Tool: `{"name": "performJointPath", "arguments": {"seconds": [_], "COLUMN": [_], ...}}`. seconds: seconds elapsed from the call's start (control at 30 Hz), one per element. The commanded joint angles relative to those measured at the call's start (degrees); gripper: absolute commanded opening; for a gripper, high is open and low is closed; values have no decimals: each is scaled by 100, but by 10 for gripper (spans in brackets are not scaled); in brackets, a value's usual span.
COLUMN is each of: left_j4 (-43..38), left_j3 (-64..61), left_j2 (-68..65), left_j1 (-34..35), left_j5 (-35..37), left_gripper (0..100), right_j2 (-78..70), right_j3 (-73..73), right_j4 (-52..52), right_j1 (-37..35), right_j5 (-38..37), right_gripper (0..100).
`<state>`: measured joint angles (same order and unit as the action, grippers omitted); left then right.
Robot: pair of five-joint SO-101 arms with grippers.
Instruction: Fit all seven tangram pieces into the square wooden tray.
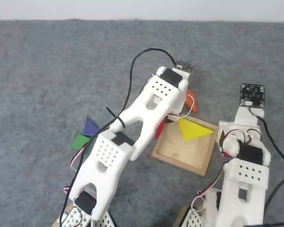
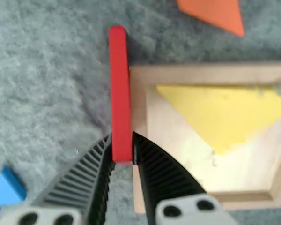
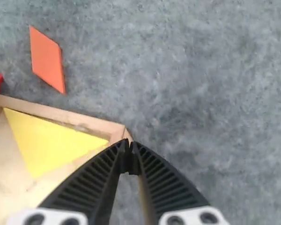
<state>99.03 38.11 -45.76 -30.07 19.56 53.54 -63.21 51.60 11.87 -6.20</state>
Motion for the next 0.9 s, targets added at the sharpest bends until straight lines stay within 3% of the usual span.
{"name": "performJointPath", "arguments": {"seconds": [0.0, 0.17, 0.33, 0.6, 0.67, 0.87], "left_j4": [132, 79, -466, -2769, -3174, -3130], "left_j3": [-277, -848, -1947, -4769, -5174, -5095], "left_j2": [985, 1820, 2778, 4519, 4563, 3851], "left_j1": [114, 378, 149, -677, -844, -809], "left_j5": [-35, -44, -448, -949, -949, -448], "left_gripper": [11, 10, 10, 10, 10, 10], "right_j2": [180, 180, 180, 171, 145, 119], "right_j3": [334, 299, 334, 422, 422, 431], "right_j4": [136, 400, 426, 822, 822, 822], "right_j1": [207, 286, 866, 1587, 1631, 1596], "right_j5": [-149, -475, -492, -844, -844, -844], "right_gripper": [8, 8, 8, 8, 8, 8]}}
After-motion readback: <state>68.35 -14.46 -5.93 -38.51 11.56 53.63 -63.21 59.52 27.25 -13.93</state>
